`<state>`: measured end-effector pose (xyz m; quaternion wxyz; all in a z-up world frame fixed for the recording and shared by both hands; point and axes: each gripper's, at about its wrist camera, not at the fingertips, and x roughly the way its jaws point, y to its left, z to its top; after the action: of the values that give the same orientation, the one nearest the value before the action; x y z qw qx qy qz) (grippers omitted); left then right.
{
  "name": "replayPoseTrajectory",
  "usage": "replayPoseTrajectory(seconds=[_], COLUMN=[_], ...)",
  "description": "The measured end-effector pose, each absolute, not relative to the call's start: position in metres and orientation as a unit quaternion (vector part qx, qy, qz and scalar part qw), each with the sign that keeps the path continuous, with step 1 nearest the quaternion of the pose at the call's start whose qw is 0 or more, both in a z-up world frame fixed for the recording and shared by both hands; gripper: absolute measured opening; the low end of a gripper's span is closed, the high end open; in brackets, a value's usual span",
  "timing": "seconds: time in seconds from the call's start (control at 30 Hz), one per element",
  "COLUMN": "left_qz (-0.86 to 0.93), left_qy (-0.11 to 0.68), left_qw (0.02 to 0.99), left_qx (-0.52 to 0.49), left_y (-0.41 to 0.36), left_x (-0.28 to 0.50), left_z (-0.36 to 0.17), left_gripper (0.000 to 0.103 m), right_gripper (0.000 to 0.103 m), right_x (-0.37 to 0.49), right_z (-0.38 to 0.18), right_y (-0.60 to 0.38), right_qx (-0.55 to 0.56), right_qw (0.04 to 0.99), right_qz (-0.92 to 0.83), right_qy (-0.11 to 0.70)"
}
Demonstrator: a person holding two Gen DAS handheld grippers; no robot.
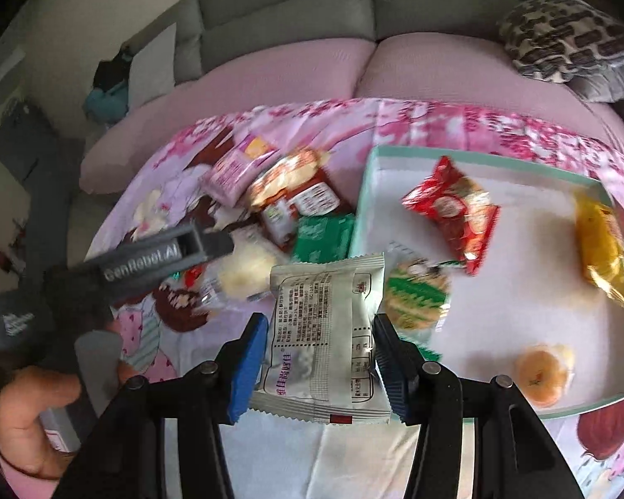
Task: Organize snacks
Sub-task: 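Grasp the clear-wrapped round bun with the left gripper while the right gripper holds the packet, then carry the cream packet and round bun over the teal box with both grippers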
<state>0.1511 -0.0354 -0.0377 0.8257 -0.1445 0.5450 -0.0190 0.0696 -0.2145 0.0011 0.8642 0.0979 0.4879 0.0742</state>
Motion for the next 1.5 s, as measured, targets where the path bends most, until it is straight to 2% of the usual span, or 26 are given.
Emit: replayPoseTrajectory(seconds=[0.13, 0.2, 0.27, 0.4, 0.67, 0.87, 1.5], left_qz=[-0.032, -0.038, -0.053, -0.058, -0.063, -0.062, -0.088], left_qy=[0.554, 0.557, 0.562, 0.568, 0.559, 0.544, 0.445], left_qw=[0.816, 0.815, 0.809, 0.805, 0.809, 0.815, 0.871], left_qx=[-0.16, -0.158, -0.165, -0.163, -0.172, -0.188, -0.187], left_y=[-0.041, -0.046, -0.05, -0.056, -0.053, -0.045, -0.047], left_x=[0.155, 0.155, 0.157, 0.157, 0.155, 0.15, 0.12], left_z=[-0.044, -0.046, -0.049, -0.054, -0.048, -0.039, 0.032], left_gripper=[0.102, 0.096, 0.081, 0.077, 0.059, 0.052, 0.049], right_gripper=[0.054, 0.054, 0.054, 0.054, 0.054, 0.054, 0.054], right_x=[0.071, 0.073, 0.074, 0.075, 0.073, 0.072, 0.058], right_z=[0.001, 0.0, -0.001, -0.003, -0.005, -0.001, 0.021], right_y=[-0.231, -0.238, -0.244, -0.251, -0.26, -0.263, -0.302], right_qx=[0.112, 0.122, 0.127, 0.136, 0.147, 0.155, 0.204], right_qw=[0.864, 0.863, 0.862, 0.861, 0.86, 0.862, 0.875], right_qz=[0.054, 0.048, 0.042, 0.036, 0.028, 0.03, 0.006], right_qy=[0.488, 0.488, 0.488, 0.489, 0.488, 0.482, 0.438])
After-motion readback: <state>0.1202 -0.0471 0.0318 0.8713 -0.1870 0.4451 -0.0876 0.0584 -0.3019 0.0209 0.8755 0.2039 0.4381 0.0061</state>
